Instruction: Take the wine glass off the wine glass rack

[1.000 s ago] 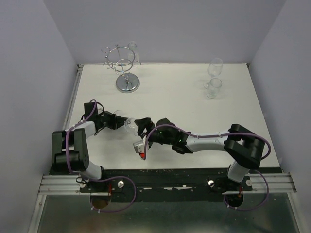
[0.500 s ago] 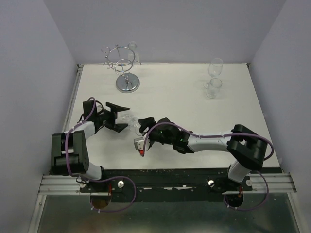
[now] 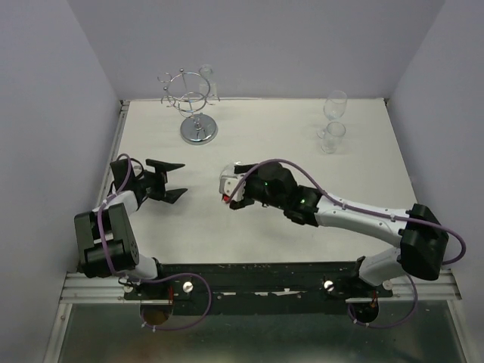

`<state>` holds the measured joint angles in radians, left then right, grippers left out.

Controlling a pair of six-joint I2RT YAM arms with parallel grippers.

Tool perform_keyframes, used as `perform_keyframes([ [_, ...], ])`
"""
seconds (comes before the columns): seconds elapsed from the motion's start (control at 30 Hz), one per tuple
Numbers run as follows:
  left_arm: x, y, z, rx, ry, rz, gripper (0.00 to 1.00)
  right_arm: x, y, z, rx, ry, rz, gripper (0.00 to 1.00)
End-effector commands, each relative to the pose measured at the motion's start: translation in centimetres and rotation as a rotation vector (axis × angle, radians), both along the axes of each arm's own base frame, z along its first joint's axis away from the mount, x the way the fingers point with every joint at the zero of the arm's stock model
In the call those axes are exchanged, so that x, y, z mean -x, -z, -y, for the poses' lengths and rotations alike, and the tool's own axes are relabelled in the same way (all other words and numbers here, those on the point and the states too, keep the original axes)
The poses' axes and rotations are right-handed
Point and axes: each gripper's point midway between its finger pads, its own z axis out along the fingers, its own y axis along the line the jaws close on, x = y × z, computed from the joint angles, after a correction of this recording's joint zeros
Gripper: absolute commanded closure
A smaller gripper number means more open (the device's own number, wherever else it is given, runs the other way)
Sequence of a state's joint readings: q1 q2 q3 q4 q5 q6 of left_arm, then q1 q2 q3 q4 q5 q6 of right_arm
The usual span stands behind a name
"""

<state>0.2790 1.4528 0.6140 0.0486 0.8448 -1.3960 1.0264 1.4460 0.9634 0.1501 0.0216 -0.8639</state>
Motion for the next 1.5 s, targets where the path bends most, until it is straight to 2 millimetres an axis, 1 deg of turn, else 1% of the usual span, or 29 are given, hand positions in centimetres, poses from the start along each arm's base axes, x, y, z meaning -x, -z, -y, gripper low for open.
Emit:
perform_keyframes([
  [0.0,-0.1,-0.5,-1.0,-0.019,-0.030,0.004,0.01,-1.6,-2.7,1.7,-0.067,0.123,-0.163,0.54],
  [0.1,-0.2,-0.5,-1.4,-0.031,-0.030,0.011,0.01,-3.0,-3.0,2.8,-0.110,0.198,-0.248,0.55],
  [0.13,-0.3,-0.5,-1.4,-0.038,-0.029,0.016,0.01,-3.0,-3.2,2.8,-0.131,0.190,-0.283,0.55],
  [0.2,0.1,0.0,-1.5,-0.036,-0.030,-0.010,0.01,-3.9,-3.2,3.5,-0.154,0.223,-0.334,0.55],
  [0.27,0.2,0.4,-1.7,-0.042,-0.033,-0.019,0.01,-4.2,-3.4,3.8,-0.175,0.230,-0.379,0.55],
  [0.4,0.6,1.3,-3.0,-0.046,-0.065,-0.048,0.01,-5.9,-3.6,5.2,-0.220,0.279,-0.428,0.56],
  [0.5,0.8,1.6,-4.4,-0.037,-0.088,-0.055,0.01,-8.1,-3.9,6.7,-0.270,0.344,-0.467,0.57],
  [0.57,1.0,1.6,-4.6,-0.030,-0.073,-0.046,0.01,-9.8,-4.3,7.9,-0.304,0.383,-0.486,0.58],
  [0.63,1.3,1.7,-4.6,-0.033,-0.049,-0.044,0.01,-11.6,-4.2,9.1,-0.317,0.413,-0.494,0.59],
  [0.83,2.6,2.6,-5.4,-0.141,0.009,-0.064,0.01,-16.7,-4.2,13.2,-0.368,0.528,-0.505,0.60],
  [0.97,2.9,3.3,-5.7,-0.153,0.000,-0.085,0.01,-20.1,-4.7,16.2,-0.427,0.601,-0.509,0.60],
  [1.03,3.0,3.5,-5.8,-0.166,0.001,-0.084,0.01,-21.5,-5.0,17.4,-0.449,0.620,-0.513,0.61],
  [1.07,3.0,3.5,-5.8,-0.173,0.005,-0.082,0.01,-22.2,-5.1,17.8,-0.456,0.626,-0.509,0.61],
  [1.3,3.3,3.9,-6.7,-0.229,0.019,-0.089,0.01,-26.9,-4.5,20.8,-0.508,0.694,-0.521,0.62],
  [1.4,3.3,4.1,-7.0,-0.252,0.020,-0.088,0.01,-28.7,-4.3,21.7,-0.527,0.713,-0.524,0.61],
  [1.47,3.5,4.2,-7.2,-0.262,0.017,-0.091,0.01,-29.9,-3.8,22.1,-0.526,0.725,-0.518,0.61],
])
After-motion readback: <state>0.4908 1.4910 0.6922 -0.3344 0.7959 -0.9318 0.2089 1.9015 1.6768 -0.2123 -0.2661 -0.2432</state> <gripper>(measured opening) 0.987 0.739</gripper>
